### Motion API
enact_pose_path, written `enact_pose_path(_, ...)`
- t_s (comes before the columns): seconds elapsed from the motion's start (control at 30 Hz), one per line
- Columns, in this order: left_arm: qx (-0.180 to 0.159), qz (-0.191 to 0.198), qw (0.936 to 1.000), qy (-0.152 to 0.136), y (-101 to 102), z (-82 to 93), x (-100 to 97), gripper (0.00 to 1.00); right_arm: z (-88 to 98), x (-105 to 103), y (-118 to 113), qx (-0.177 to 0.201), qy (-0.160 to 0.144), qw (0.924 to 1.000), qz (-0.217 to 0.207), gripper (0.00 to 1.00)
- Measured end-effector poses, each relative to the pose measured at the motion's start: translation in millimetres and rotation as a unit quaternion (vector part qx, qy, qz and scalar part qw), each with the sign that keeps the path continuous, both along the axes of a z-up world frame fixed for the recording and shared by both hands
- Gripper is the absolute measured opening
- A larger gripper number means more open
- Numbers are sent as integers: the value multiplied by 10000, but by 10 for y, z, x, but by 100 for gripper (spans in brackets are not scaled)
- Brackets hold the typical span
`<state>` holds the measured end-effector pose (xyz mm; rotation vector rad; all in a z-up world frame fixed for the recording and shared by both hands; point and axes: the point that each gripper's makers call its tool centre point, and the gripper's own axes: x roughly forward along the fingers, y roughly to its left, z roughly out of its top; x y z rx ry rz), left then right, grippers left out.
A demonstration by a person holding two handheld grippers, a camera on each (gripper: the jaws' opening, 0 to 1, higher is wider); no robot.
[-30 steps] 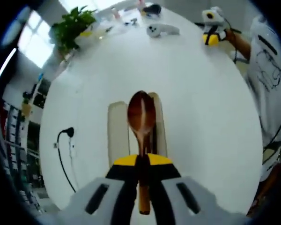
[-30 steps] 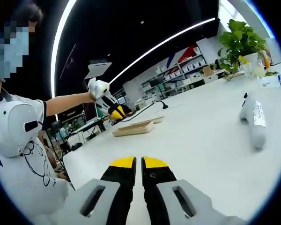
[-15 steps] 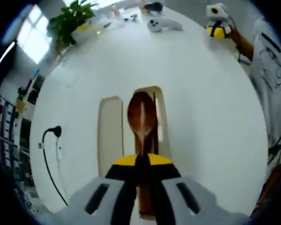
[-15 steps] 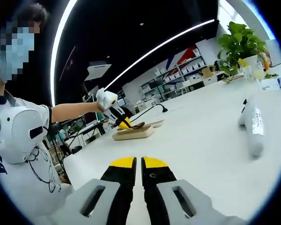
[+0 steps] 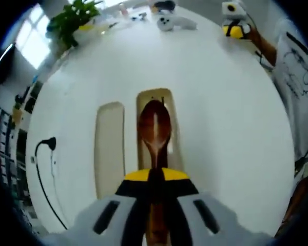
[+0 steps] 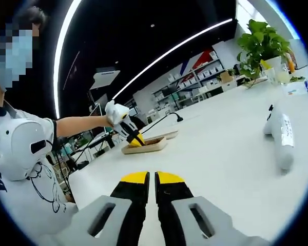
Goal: Arrange the utensils inside the cutlery case until each visible utensil rests in its matching compartment.
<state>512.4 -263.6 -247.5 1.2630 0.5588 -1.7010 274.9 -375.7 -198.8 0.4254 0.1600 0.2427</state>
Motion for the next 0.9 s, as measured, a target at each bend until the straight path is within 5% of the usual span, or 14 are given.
enact_pose_path(0.8,112,120,9998,110,145,88,303,11,32,-66,23,-71,-14,10000,-36,3)
enact_pose_path(0.9,-193,275,9993,165,121,224,268,11,54,-70,46,-99,-32,9999,-20,3)
